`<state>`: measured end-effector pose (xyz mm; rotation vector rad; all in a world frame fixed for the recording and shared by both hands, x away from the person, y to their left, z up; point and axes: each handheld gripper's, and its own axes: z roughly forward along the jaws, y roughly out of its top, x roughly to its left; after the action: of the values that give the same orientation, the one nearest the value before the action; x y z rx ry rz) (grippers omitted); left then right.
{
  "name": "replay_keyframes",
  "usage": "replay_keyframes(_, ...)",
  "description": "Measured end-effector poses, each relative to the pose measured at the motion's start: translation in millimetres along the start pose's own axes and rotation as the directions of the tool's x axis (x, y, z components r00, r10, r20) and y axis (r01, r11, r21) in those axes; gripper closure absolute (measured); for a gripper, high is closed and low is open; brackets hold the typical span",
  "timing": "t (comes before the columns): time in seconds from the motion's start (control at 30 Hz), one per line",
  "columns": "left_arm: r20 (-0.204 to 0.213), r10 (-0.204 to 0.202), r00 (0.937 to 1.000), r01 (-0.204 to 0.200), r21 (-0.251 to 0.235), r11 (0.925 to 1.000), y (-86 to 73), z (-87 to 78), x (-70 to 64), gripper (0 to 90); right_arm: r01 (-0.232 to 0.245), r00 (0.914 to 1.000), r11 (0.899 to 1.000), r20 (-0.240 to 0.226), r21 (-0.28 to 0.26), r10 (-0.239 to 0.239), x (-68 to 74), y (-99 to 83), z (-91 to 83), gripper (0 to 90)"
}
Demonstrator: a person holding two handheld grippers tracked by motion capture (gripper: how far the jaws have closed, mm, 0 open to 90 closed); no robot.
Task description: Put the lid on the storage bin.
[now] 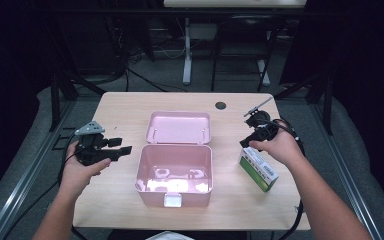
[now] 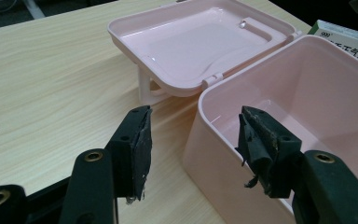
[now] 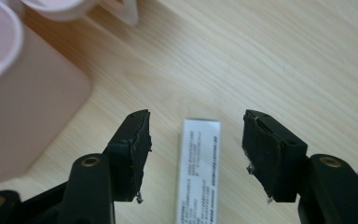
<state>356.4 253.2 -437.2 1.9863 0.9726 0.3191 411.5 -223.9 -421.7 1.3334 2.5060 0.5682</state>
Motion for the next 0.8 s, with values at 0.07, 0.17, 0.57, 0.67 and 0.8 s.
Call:
replay_keyframes(0.07, 0.001, 0.001, 1.0, -0.001, 0.001, 1.0, -0.1, 0.2, 0.2, 44.6, -0.009, 0.9999, 0.999, 0.01, 0.032, 0.009, -3.3, 0.2, 2.3, 42.6)
replay_keyframes(0.17, 0.001, -0.003, 1.0, 0.003, 0.0, 1.0, -0.5, 0.2, 0.8, 44.6, -0.027, 0.9996, 0.997, 0.004, 0.075, 0.027, -7.1, 0.0, 5.0, 46.1)
replay_keyframes(0.57, 0.001, -0.009, 1.0, 0.009, 0.002, 1.0, -1.1, 0.7, 1.1, 44.6, -0.041, 0.9991, 0.978, -0.005, 0.206, 0.043, -9.4, -9.0, 16.8, 51.2)
replay_keyframes(0.67, 0.002, -0.009, 1.0, 0.009, 0.005, 1.0, -1.4, 1.2, 2.1, 44.5, -0.044, 0.9988, 0.975, -0.011, 0.219, 0.048, -10.0, -12.9, 21.5, 51.6)
replay_keyframes(0.8, -0.001, -0.008, 1.0, 0.008, 0.008, 0.9999, -1.6, 1.8, 2.4, 44.6, -0.046, 0.9986, 0.973, -0.014, 0.227, 0.051, -11.6, -16.5, 27.0, 52.0)
